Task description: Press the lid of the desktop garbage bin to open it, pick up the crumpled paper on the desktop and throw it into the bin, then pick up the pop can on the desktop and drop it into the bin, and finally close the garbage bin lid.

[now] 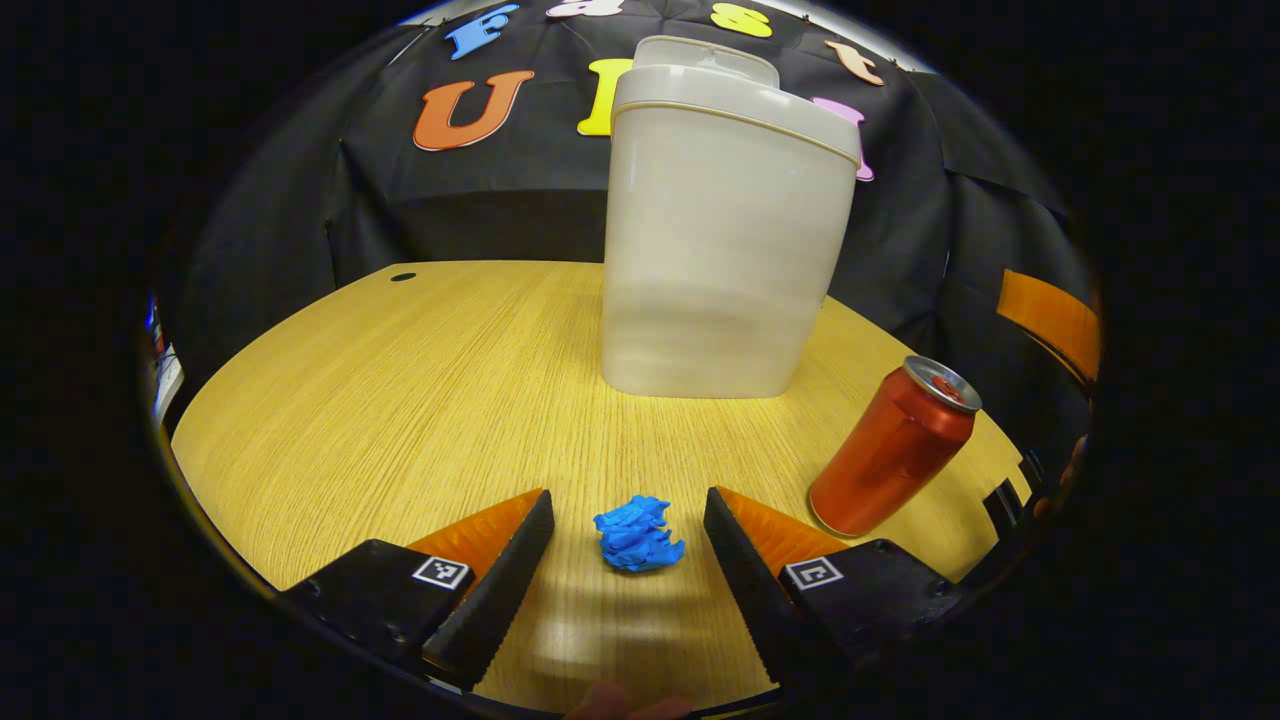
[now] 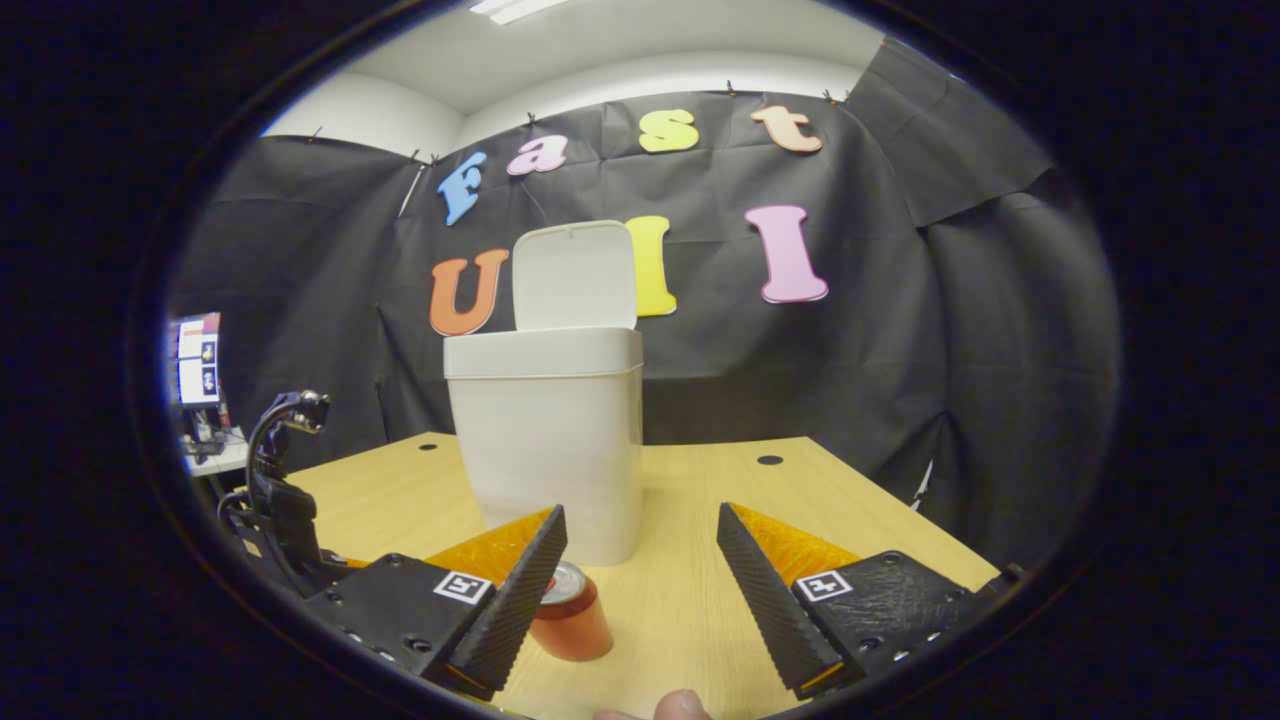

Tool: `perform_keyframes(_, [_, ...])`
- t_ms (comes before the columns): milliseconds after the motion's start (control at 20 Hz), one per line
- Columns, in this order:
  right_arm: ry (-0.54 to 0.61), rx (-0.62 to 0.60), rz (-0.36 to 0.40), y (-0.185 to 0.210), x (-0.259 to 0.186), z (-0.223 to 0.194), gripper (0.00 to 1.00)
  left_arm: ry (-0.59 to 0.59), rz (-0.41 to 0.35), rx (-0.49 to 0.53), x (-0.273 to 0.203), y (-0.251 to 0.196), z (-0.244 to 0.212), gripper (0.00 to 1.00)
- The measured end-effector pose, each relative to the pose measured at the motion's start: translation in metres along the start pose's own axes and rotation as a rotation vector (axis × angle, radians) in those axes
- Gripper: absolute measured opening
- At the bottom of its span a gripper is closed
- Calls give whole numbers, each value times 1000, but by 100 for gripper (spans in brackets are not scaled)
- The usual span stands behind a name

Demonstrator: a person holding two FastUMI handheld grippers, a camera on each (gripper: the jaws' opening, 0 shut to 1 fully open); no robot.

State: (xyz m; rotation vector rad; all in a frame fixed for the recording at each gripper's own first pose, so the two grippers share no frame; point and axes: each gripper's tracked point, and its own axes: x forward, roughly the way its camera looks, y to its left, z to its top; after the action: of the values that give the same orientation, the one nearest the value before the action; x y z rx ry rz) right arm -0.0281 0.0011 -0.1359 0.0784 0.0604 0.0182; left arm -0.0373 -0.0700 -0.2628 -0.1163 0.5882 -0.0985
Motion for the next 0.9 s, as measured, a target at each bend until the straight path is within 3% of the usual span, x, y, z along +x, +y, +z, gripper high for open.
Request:
perform_keyframes(100, [1,-1,3,0,-1,-3,95,10,28,22,1,10,0,95])
perform_keyframes(350, [28,13,3,3,-1,-15,94,33,73,76,5,13,2,76])
perform_keyframes(500, [38,5,8,7,-2,-19,92,38,73,74,1,17,4,69])
perform_keyframes(750, [37,-6,20,15,-4,-19,94,34,67,79,-1,13,0,45])
perform_keyframes(900, [41,-13,30,19,-6,-23,94,19,36,80,-7,5,4,40])
